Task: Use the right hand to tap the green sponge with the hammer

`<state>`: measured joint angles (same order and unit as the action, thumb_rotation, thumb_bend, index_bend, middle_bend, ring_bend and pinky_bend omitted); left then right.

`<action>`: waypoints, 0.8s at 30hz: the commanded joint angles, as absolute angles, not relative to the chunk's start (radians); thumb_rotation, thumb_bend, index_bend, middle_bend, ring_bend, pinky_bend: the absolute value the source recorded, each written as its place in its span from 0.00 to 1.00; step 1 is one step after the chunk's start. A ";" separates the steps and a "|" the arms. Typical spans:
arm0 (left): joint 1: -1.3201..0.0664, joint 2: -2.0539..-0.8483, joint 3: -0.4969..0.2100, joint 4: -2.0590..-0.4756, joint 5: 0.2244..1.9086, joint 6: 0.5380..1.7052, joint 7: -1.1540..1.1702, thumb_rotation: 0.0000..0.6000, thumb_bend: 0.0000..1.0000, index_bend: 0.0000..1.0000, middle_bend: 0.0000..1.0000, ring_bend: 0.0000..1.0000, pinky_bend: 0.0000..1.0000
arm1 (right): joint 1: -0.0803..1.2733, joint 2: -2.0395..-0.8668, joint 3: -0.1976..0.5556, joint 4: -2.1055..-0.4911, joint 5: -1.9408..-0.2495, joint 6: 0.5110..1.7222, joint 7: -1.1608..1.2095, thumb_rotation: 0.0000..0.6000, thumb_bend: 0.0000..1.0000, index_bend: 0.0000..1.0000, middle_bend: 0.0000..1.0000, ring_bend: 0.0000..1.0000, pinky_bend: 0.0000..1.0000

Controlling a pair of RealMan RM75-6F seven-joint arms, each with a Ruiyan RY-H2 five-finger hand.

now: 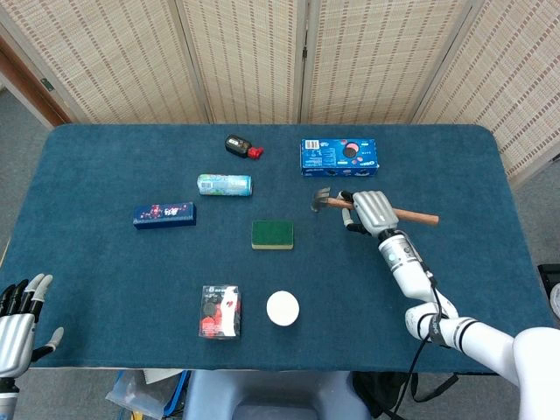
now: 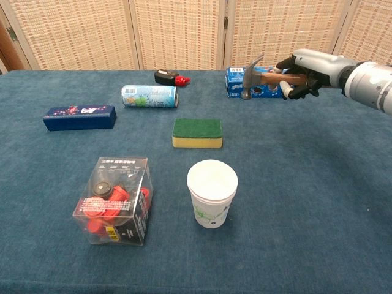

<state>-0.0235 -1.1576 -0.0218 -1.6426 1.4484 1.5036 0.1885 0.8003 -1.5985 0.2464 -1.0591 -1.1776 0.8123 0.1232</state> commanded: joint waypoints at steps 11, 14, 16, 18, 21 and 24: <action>-0.023 -1.154 -0.024 -1.653 1.443 1.504 0.196 1.00 0.28 0.00 0.00 0.01 0.00 | 0.805 -1.675 0.227 -0.904 -1.206 0.718 0.266 1.00 0.46 0.14 0.32 0.22 0.34; -0.026 -1.154 -0.026 -1.653 1.445 1.503 0.197 1.00 0.28 0.00 0.00 0.01 0.00 | 0.794 -1.656 0.228 -0.919 -1.227 0.740 0.299 1.00 0.39 0.04 0.24 0.14 0.28; -0.030 -1.153 -0.029 -1.655 1.447 1.501 0.198 1.00 0.28 0.00 0.00 0.01 0.00 | 0.780 -1.630 0.229 -0.944 -1.238 0.761 0.312 1.00 0.36 0.02 0.21 0.12 0.26; -0.032 -1.152 -0.031 -1.656 1.448 1.501 0.197 1.00 0.28 0.00 0.00 0.01 0.00 | 0.763 -1.600 0.227 -0.972 -1.246 0.787 0.313 1.00 0.35 0.02 0.21 0.11 0.26; -0.036 -1.148 -0.036 -1.657 1.449 1.501 0.193 1.00 0.28 0.00 0.00 0.01 0.00 | 0.719 -1.535 0.221 -1.043 -1.258 0.845 0.302 1.00 0.35 0.02 0.20 0.11 0.25; -0.043 -1.144 -0.041 -1.659 1.450 1.496 0.186 1.00 0.28 0.00 0.00 0.01 0.00 | 0.653 -1.454 0.207 -1.147 -1.266 0.932 0.262 1.00 0.35 0.02 0.24 0.11 0.25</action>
